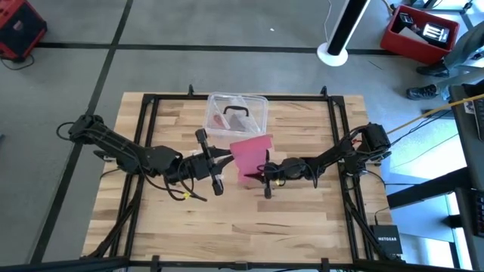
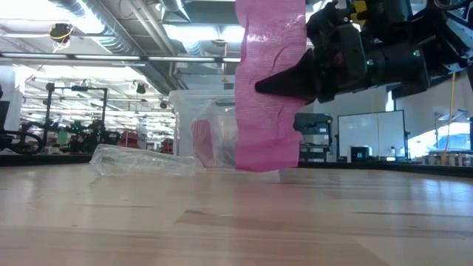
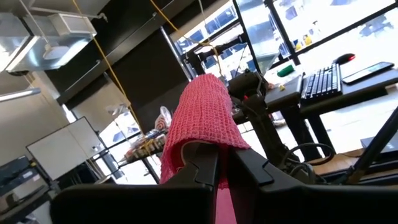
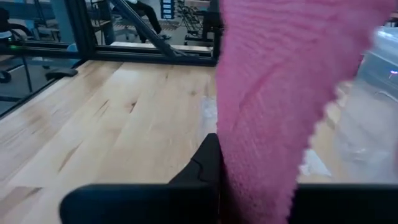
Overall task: Roll bandage
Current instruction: Roll the pink bandage
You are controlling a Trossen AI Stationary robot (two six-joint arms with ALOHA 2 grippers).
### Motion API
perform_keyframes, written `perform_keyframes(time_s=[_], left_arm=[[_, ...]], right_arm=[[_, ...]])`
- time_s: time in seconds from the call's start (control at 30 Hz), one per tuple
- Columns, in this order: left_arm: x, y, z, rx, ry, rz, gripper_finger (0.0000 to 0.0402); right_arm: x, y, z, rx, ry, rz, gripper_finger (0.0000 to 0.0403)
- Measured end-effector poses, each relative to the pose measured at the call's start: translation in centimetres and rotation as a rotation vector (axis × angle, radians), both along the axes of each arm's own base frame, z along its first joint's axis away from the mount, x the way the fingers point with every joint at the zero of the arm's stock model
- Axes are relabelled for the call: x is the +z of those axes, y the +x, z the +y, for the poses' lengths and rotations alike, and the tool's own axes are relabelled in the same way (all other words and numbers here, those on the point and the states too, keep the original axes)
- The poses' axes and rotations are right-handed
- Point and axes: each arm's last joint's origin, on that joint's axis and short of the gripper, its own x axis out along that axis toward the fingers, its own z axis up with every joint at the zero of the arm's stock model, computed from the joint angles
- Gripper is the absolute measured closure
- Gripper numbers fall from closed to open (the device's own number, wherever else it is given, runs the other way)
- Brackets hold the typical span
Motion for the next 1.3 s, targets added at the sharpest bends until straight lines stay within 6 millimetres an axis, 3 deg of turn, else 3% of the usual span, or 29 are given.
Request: perform_keyframes(time_s=[0.3,0.5,0.73,1.03,1.3], left_arm=[[0.2,0.2,0.8,-0.031,0.046,0.001,0.0397],[0.1,-0.1,0.8,0.066,0.078,0.048,0.0398],[0.9,-1.4,1.1,0.179,0.091,0.069,0.0399],[-1.0,-1.1,1.9,0.242,0.192,0.187,0.0400],[-2.9,-1.6,0.8,0.314,0.223,0.286,0.0400]], right_arm=[[-0.7,-0.4,0.6,0.024,-0.013,0.092,0.0400],[-0.1,-1.1,3.3,0.085,0.061,0.069,0.0401],[3.9,-3.0,8.3,0.212,0.116,0.015,0.0401],[9.5,-3.5,12.5,0.264,0.095,0.016,0.0402],[16.4,-4.0,15.0,0.249,-0.132,0.068,0.0402]])
